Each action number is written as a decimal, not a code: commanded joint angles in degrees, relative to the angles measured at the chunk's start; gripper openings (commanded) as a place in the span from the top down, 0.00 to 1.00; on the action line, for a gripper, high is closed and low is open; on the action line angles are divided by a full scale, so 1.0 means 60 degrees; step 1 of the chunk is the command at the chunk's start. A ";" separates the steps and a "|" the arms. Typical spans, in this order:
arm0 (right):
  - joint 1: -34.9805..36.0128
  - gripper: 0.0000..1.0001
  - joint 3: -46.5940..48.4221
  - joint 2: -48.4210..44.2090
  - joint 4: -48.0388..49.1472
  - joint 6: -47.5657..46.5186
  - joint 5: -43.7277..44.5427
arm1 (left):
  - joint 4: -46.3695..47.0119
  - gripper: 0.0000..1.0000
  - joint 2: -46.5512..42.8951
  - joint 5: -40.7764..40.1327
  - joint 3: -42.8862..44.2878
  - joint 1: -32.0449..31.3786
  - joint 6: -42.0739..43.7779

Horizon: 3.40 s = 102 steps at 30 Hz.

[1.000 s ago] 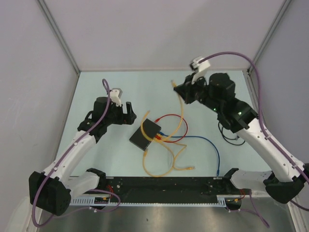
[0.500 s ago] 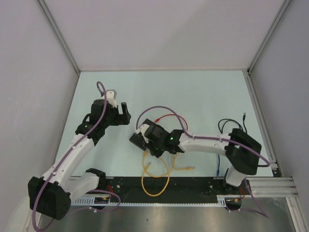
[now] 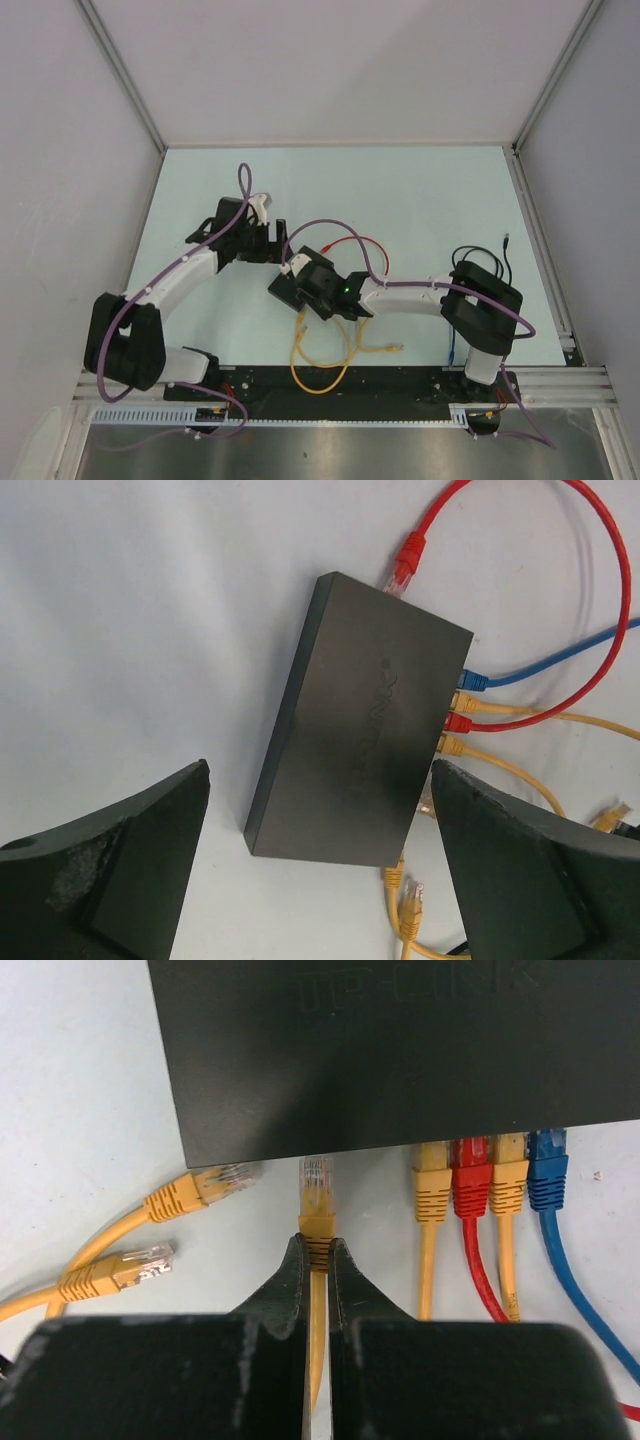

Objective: Insert the plug into the switch port

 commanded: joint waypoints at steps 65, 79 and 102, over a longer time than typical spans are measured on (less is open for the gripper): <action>-0.1262 1.00 -0.1760 -0.1095 0.3680 -0.0163 -0.1570 | -0.0910 0.17 0.3617 0.2609 0.1113 -0.0555 0.0553; -0.1306 1.00 -0.1818 -0.1110 0.3944 -0.0675 -0.1804 | -0.0983 0.18 0.3720 0.2974 0.1187 -0.0848 0.0933; -0.1790 1.00 -0.1600 -0.1227 0.5351 -0.1070 -0.2625 | -0.1437 0.19 0.3881 0.3663 0.1157 -0.2430 0.1636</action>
